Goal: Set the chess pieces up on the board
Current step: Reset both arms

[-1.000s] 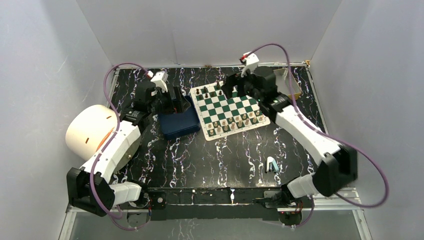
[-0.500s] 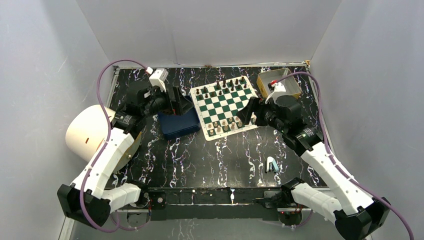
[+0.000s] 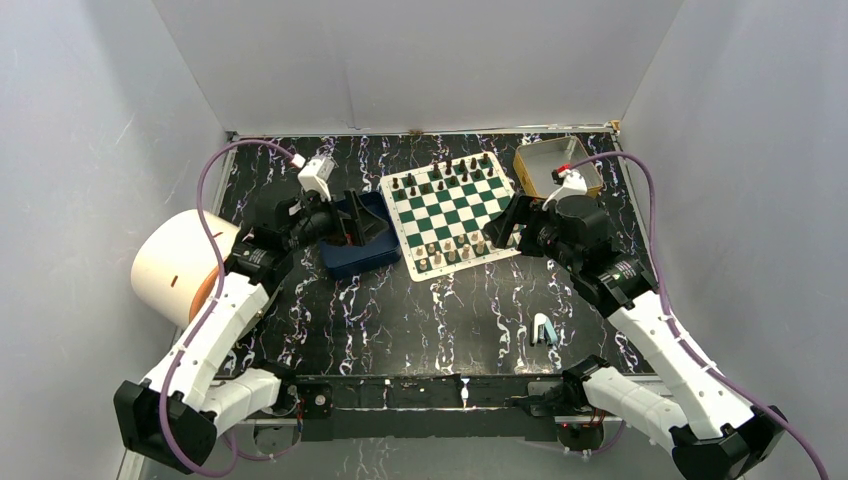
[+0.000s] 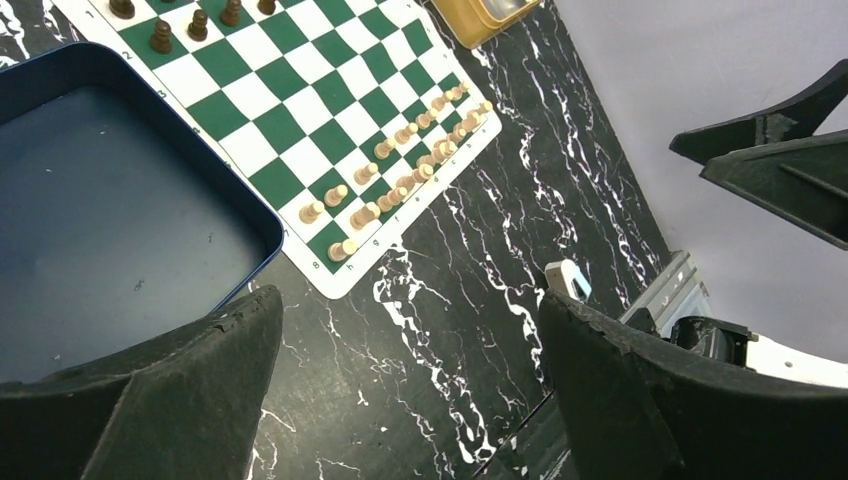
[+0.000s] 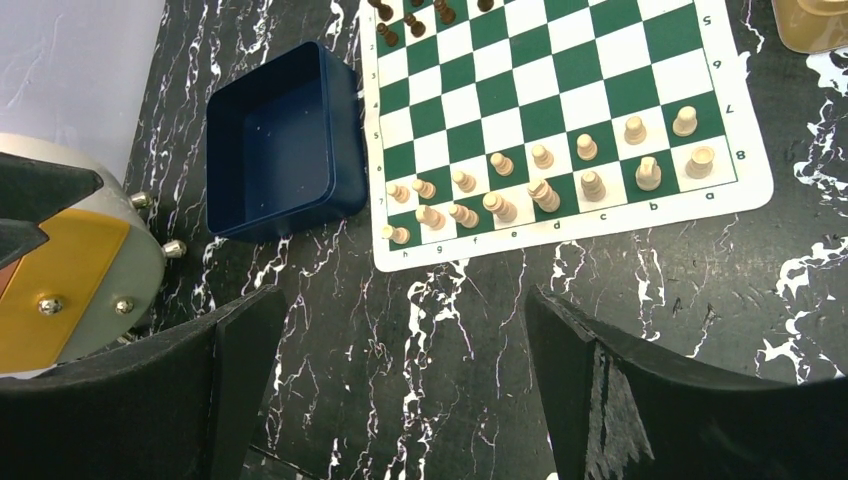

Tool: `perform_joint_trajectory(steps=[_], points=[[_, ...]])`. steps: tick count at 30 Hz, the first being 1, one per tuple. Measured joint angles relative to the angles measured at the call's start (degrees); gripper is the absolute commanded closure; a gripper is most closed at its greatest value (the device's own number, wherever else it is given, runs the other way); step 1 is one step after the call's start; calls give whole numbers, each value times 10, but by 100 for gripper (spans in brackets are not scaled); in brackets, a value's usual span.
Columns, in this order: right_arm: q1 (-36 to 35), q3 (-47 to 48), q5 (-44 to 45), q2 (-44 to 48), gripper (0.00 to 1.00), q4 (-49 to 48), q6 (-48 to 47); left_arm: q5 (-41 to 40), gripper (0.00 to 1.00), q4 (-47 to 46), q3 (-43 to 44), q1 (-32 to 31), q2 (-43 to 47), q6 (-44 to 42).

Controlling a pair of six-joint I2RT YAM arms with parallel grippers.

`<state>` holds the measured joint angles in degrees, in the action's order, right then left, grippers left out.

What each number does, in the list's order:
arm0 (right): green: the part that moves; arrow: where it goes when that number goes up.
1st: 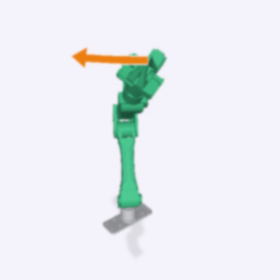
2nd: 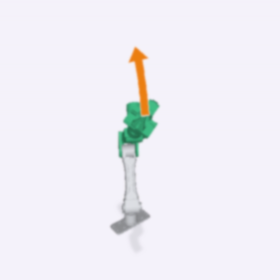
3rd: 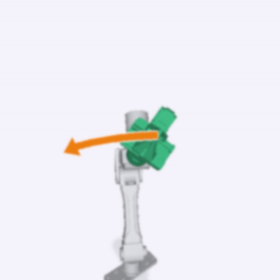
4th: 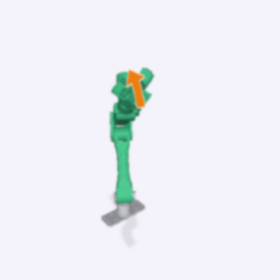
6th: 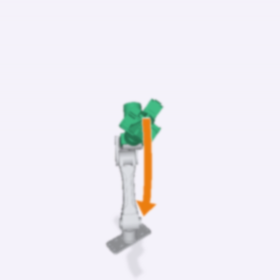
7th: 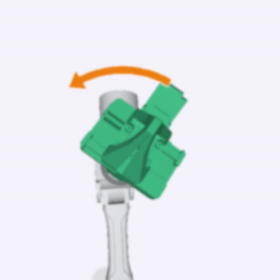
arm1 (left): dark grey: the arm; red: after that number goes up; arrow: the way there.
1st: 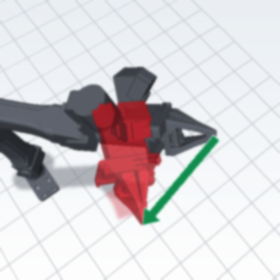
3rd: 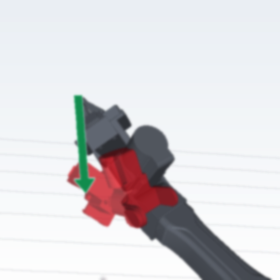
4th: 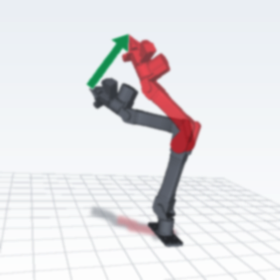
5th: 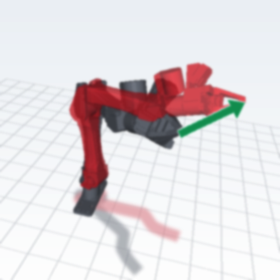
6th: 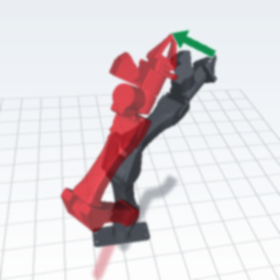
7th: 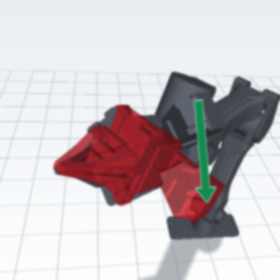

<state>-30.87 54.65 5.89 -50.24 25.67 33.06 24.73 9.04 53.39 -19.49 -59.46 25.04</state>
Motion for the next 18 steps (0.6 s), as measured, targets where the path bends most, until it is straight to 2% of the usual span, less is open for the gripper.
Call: perform_joint_trajectory(steps=[18], points=[[0, 0, -9, -9, 1, -1, 0, -29, 4, -39, -7, -1, 37, 11]])
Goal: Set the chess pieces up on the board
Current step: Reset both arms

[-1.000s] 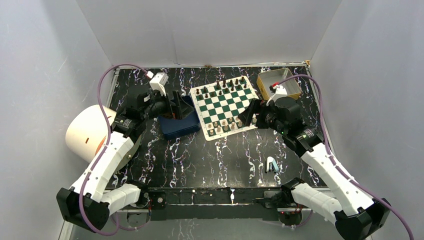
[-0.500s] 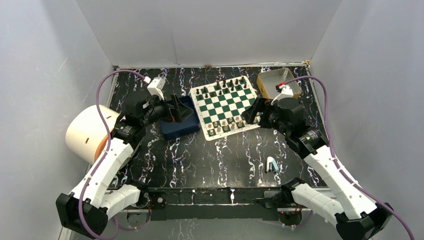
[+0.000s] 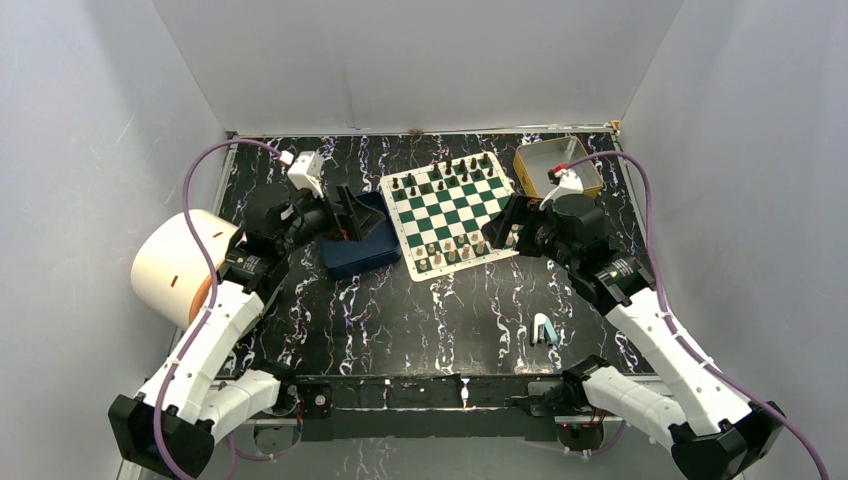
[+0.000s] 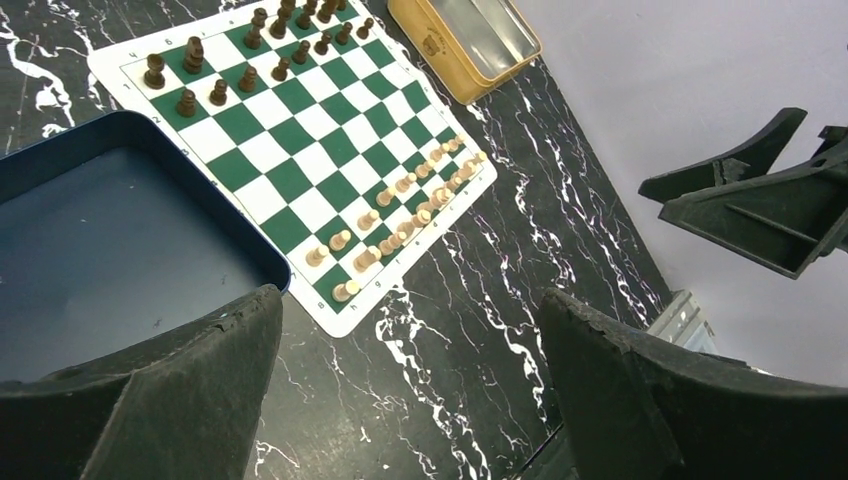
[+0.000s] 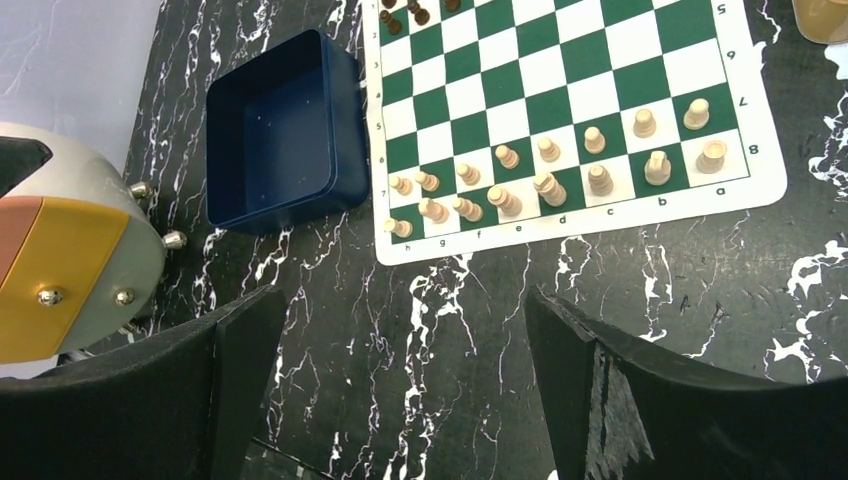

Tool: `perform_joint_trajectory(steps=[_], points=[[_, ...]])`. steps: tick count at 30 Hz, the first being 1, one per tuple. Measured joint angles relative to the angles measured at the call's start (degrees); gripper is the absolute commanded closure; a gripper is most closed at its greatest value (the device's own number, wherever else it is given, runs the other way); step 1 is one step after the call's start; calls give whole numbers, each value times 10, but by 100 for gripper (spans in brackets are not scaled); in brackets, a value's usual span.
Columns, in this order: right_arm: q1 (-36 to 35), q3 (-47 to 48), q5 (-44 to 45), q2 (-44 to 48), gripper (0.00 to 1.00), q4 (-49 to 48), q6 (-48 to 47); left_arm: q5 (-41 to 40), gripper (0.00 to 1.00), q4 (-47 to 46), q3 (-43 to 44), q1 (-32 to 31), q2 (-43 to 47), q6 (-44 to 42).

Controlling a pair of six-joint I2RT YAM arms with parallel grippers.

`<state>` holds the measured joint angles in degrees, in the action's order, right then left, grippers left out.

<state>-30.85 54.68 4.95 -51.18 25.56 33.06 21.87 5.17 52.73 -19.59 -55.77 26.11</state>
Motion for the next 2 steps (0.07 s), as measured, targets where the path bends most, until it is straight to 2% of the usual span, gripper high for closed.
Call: perform_joint_trajectory(steps=[2], points=[[0, 0, -2, 0, 1, 0, 0, -8, 4, 0, 0, 0, 0, 0]])
